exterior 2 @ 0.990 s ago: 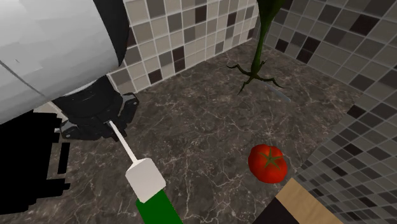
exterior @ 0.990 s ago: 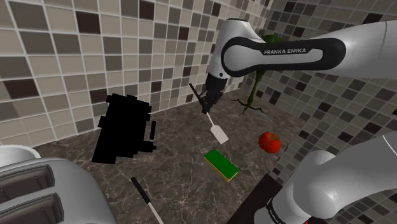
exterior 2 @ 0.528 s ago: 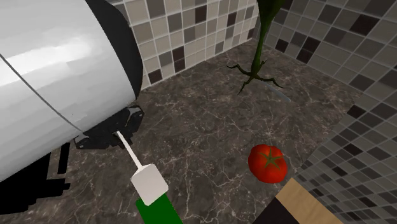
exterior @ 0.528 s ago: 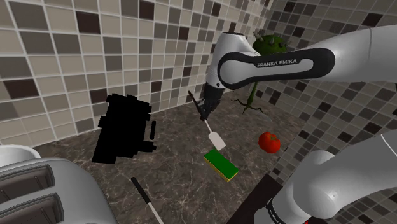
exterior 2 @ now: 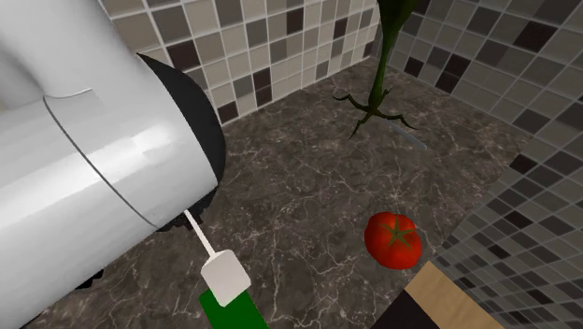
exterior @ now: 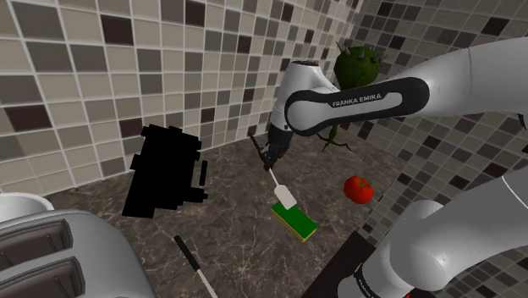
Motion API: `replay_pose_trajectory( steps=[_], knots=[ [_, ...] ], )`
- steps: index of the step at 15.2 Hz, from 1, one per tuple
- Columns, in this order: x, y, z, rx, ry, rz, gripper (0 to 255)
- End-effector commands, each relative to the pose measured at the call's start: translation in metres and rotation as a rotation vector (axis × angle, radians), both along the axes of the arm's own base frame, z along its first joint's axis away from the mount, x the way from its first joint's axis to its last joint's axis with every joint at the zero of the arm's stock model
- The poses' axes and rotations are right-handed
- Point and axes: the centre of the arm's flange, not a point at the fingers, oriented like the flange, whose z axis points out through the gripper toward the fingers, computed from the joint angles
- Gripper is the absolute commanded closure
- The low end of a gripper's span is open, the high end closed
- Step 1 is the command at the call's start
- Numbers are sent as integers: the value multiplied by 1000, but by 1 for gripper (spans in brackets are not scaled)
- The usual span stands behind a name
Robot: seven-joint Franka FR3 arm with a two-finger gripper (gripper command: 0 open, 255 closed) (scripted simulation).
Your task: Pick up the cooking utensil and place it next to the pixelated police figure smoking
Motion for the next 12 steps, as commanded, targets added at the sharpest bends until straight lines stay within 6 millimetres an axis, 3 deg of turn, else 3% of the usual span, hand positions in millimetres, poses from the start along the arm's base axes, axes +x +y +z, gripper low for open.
replay_pose_trajectory(
  steps=[1, 12],
  knots=[
    [1, -1, -11, 0, 0, 0, 255],
    [1, -1, -69, 0, 0, 0, 255]
  ],
)
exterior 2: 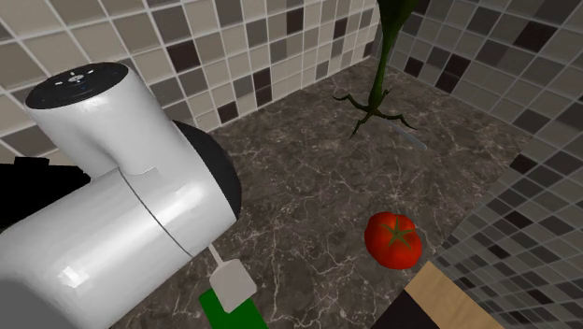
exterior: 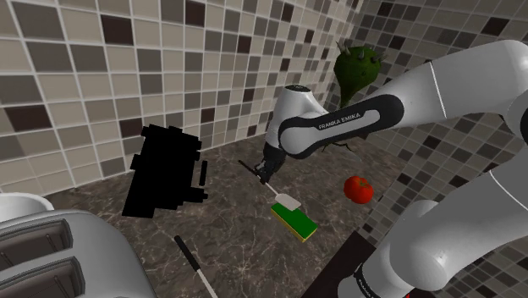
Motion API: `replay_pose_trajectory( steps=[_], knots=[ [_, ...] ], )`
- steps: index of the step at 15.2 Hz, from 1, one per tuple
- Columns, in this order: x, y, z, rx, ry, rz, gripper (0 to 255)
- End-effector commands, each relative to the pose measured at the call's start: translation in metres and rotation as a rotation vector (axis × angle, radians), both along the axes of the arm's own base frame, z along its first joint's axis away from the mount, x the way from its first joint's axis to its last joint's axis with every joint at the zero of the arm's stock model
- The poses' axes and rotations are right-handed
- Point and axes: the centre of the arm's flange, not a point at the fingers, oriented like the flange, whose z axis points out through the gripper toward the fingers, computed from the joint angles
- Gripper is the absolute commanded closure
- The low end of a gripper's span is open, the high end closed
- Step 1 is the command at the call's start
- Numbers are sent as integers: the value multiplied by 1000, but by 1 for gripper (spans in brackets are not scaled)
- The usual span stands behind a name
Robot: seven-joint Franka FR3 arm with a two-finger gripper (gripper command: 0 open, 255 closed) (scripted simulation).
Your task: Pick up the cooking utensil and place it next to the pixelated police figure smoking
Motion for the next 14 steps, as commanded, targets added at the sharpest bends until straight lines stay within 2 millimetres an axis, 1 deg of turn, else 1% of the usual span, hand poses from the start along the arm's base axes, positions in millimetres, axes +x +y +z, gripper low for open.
replay_pose_trajectory(
  steps=[1, 9, 10, 14],
  knots=[
    [0, 0, -13, 0, 0, 0, 255],
    [0, 0, -13, 0, 0, 0, 255],
    [0, 0, -13, 0, 0, 0, 0],
    [0, 0, -13, 0, 0, 0, 0]
  ],
)
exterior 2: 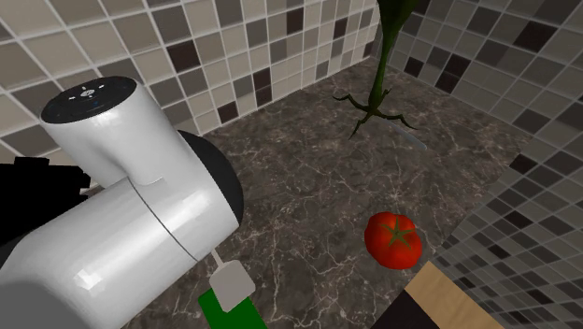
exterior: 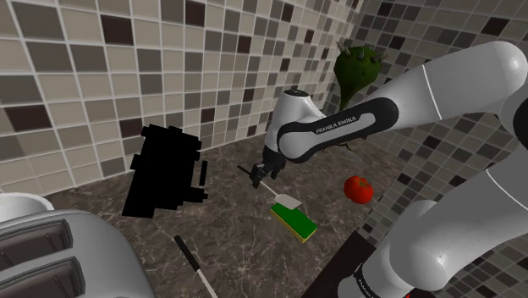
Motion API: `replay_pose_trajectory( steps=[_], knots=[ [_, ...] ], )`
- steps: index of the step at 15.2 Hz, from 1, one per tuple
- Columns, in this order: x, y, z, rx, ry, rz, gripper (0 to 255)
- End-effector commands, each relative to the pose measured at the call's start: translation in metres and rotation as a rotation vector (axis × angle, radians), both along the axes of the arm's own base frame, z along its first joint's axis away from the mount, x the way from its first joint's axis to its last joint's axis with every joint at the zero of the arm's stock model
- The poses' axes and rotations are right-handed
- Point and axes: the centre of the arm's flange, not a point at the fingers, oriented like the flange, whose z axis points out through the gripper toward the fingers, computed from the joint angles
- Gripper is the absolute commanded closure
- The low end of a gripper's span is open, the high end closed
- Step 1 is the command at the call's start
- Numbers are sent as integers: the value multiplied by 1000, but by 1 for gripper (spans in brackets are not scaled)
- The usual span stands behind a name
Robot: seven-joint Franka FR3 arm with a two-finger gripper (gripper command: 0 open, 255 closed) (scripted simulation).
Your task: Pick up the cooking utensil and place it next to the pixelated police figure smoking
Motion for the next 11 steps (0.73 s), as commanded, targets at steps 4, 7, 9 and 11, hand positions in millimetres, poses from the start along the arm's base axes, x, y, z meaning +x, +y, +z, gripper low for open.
replay_pose_trajectory(
  steps=[4, 7, 9, 11],
  knots=[
    [-3, 0, 39, 0, 0, 0, 0],
    [-3, 0, 50, 0, 0, 0, 0],
    [-3, 0, 50, 0, 0, 0, 0],
    [-3, 0, 50, 0, 0, 0, 0]
  ],
)
